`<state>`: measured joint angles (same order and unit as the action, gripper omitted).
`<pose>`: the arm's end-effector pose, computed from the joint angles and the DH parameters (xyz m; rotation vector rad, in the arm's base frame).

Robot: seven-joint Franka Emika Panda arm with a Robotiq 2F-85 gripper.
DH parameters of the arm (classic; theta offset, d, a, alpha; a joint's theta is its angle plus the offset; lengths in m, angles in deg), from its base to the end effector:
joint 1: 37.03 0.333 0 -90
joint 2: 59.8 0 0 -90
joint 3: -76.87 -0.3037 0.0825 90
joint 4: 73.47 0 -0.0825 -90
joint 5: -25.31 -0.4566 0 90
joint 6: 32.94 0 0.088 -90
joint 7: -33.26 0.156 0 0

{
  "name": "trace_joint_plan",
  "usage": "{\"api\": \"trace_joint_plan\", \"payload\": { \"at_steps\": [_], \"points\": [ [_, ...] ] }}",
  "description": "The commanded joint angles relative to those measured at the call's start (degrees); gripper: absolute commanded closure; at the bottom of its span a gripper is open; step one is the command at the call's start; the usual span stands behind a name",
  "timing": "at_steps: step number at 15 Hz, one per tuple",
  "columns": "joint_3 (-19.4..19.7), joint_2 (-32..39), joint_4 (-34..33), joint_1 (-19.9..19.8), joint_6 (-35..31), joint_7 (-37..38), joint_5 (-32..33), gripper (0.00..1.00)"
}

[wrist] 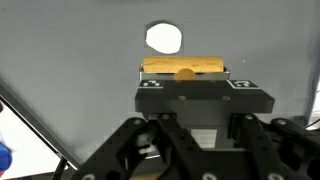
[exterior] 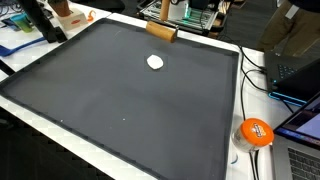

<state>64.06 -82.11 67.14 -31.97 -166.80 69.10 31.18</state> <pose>0.5069 0.1522 0.3707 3.0462 -0.3942 0.4751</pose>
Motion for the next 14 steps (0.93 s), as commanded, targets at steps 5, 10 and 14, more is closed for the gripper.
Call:
{"api": "trace_joint_plan", "payload": {
  "at_steps": [5, 10, 14],
  "points": [
    [-0.8, -0.6, 3.2, -1.8, -6.6, -0.3, -0.8, 0.53],
    [-1.6, 0.6, 4.2, -2.5, -8.2, 0.7, 0.6, 0.78],
    [-3.3, 0.8, 6.7, -3.9, -11.7, 2.9, 3.4, 0.78]
  ]
}}
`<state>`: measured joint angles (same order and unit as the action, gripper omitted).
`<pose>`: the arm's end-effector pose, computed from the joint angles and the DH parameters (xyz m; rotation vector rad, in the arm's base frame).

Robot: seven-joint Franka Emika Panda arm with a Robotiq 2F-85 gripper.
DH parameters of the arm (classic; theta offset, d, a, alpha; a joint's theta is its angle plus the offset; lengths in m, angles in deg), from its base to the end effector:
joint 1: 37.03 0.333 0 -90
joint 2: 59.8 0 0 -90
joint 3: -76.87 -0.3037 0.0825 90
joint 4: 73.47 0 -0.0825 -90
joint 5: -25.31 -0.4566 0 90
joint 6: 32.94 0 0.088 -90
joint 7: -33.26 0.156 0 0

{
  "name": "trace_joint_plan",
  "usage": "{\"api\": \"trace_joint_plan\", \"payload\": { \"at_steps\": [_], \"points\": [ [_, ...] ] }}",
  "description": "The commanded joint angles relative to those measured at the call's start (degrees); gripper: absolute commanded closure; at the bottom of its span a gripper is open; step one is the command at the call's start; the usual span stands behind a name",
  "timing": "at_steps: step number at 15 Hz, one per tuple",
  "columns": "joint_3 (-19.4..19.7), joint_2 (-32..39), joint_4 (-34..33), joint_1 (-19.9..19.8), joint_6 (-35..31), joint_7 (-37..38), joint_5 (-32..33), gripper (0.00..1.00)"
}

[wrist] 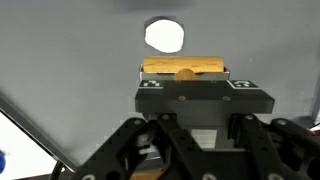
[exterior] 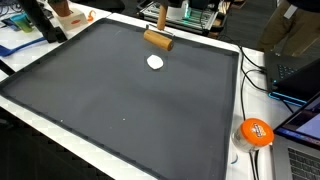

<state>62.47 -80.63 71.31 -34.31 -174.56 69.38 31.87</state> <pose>0.5053 0.1436 0.3326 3.0475 -0.3904 0.5268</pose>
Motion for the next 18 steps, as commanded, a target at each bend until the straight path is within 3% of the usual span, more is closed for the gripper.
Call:
{"api": "trace_joint_plan", "payload": {
  "at_steps": [1, 5, 6, 9, 10, 18],
  "points": [
    [-2.4, -1.0, 3.5, -2.2, -5.8, 3.9, 4.2, 0.78],
    [-5.3, -1.2, 6.7, -5.2, -10.1, 10.0, 9.8, 0.78],
    [-3.4, 0.2, 4.5, -3.1, -7.8, 6.3, 6.7, 0.53],
    [-4.3, 0.2, 5.7, -4.1, -8.7, 8.2, 8.2, 0.53],
    [-4.3, 0.2, 5.6, -4.2, -8.7, 8.3, 8.2, 0.78],
    [-5.4, 2.3, 7.4, -5.6, -11.8, 12.3, 10.8, 0.78]
  ]
}}
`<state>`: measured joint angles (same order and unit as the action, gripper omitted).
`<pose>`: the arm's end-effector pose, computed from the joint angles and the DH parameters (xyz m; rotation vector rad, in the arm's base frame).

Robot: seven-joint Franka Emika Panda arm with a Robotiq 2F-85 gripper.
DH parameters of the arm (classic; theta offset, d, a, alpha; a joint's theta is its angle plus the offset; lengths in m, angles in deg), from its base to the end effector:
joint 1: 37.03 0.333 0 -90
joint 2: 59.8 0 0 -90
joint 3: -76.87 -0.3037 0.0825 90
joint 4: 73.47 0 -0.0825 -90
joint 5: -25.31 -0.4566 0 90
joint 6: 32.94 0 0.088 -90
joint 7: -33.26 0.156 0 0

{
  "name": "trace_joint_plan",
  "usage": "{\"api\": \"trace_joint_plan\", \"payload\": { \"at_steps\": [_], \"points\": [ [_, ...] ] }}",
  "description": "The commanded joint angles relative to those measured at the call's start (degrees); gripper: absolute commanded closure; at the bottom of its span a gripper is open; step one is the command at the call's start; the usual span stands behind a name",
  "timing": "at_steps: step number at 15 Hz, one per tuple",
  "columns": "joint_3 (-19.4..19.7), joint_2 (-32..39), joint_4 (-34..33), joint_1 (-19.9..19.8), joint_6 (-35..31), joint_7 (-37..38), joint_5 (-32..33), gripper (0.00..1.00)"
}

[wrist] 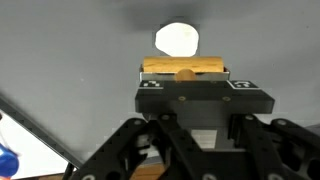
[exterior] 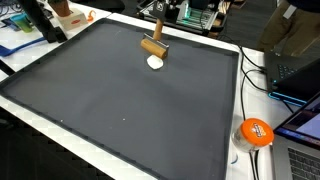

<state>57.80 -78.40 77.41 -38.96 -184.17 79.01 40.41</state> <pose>0.4890 0.1363 0.2738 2.9796 -0.4303 0.6013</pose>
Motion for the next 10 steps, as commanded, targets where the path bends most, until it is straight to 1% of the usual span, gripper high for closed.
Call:
{"api": "trace_joint_plan", "payload": {
  "at_steps": [1, 6, 8, 10],
  "points": [
    [-0.9, 0.3, 1.3, -1.1, -2.4, 3.2, 2.9, 0.78],
    [-0.8, 1.1, 1.1, -1.2, -3.2, 5.0, 5.0, 0.78],
    [0.9, 1.1, 0.4, 0.7, -2.7, 2.6, 1.4, 0.78],
    [3.2, 1.0, -2.0, 3.4, 1.2, -2.2, -4.0, 0.78]
  ]
}}
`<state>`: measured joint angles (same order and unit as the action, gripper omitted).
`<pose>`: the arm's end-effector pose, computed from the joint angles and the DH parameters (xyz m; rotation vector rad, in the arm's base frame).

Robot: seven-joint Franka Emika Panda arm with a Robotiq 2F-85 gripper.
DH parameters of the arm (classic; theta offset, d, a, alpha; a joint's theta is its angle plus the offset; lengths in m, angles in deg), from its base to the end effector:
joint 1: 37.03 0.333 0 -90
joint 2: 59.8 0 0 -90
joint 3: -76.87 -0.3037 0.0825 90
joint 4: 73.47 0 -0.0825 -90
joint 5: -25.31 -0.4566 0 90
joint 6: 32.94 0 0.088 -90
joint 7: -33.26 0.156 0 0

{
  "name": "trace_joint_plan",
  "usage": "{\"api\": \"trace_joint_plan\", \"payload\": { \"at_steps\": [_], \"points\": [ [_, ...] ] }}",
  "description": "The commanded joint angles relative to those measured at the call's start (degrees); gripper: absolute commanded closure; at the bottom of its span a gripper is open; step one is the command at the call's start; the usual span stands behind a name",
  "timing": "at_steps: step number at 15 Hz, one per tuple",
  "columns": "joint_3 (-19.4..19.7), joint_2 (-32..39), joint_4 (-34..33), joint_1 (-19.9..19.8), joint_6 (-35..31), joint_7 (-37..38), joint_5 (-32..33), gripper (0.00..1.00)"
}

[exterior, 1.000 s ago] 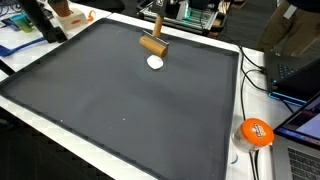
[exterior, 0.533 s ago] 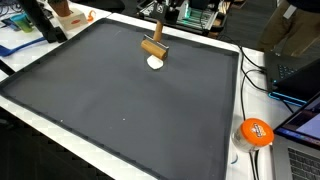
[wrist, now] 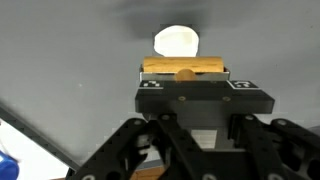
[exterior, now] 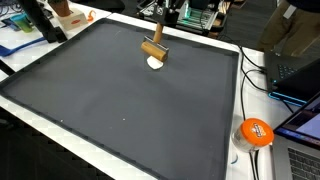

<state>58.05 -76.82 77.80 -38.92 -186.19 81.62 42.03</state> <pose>0.4885 0.1370 0.2614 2.9844 -0.4600 0.6072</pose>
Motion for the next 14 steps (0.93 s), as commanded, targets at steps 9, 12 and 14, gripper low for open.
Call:
{"api": "trace_joint_plan", "payload": {
  "at_steps": [9, 12, 14],
  "points": [
    [5.1, 6.0, -19.2, 4.5, 22.7, -13.5, -9.9, 0.78],
    [5.9, 10.2, -24.9, 4.8, 26.0, -14.2, -11.0, 0.78],
    [6.7, 13.2, -28.8, 5.1, 28.9, -13.8, -12.0, 0.78]
  ]
}}
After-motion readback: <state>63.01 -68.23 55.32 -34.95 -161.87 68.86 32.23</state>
